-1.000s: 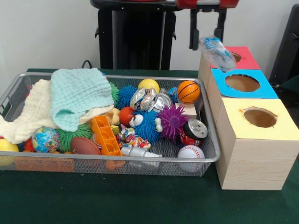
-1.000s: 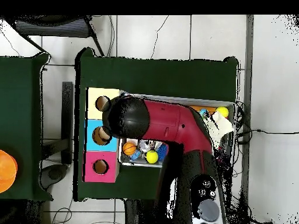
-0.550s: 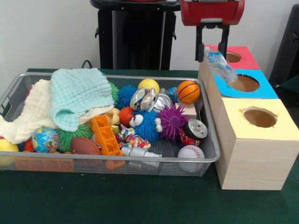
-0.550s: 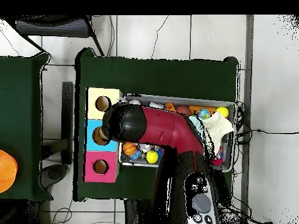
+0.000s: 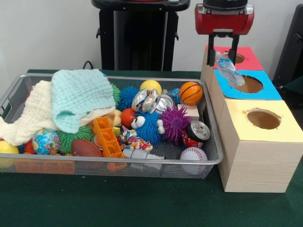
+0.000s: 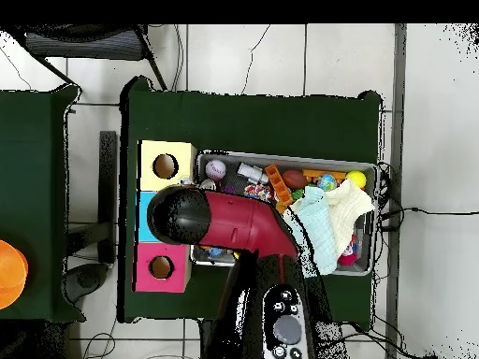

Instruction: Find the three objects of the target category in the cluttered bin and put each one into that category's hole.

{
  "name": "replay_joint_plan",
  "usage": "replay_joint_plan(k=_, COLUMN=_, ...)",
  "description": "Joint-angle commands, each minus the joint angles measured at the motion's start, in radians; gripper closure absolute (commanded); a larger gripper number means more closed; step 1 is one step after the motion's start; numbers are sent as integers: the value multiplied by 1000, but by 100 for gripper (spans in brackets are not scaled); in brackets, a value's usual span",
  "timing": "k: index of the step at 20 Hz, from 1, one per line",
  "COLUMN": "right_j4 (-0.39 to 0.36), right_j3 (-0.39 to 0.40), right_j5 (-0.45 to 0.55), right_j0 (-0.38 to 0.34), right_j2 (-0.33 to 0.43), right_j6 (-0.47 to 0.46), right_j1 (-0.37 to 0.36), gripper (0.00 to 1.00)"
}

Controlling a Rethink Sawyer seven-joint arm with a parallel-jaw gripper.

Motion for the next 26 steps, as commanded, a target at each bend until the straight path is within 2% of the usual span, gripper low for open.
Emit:
replay_joint_plan(k=1, right_j4=64, right_j3=116, right_j5=-5, right_j0=51, right_j2=-47, right_j6=336, right_j1=-11, gripper=100)
replay_joint_plan(k=5, right_j4=77, right_j3=135, right_j5=-30, right_j0=70, right_j2=-51, right_j6=339, right_j1=-9, gripper=100)
replay_joint_plan(k=12, right_j4=88, right_j3=154, right_j5=-90, right_j0=62, right_j2=-30, right_j6=322, right_j1=22, gripper=100)
replay_joint_plan(k=20, right_j4=100, right_j3=154, right_j5=-76, right_j0=54, right_j2=-11, right_j6=303, right_j1=56, gripper=100)
replay_joint_plan(k=26, right_j4=128, right_j3=178, right_j5=-73, right_j0=101, right_j2=-25, right_j6=352, right_j1=32, gripper=100)
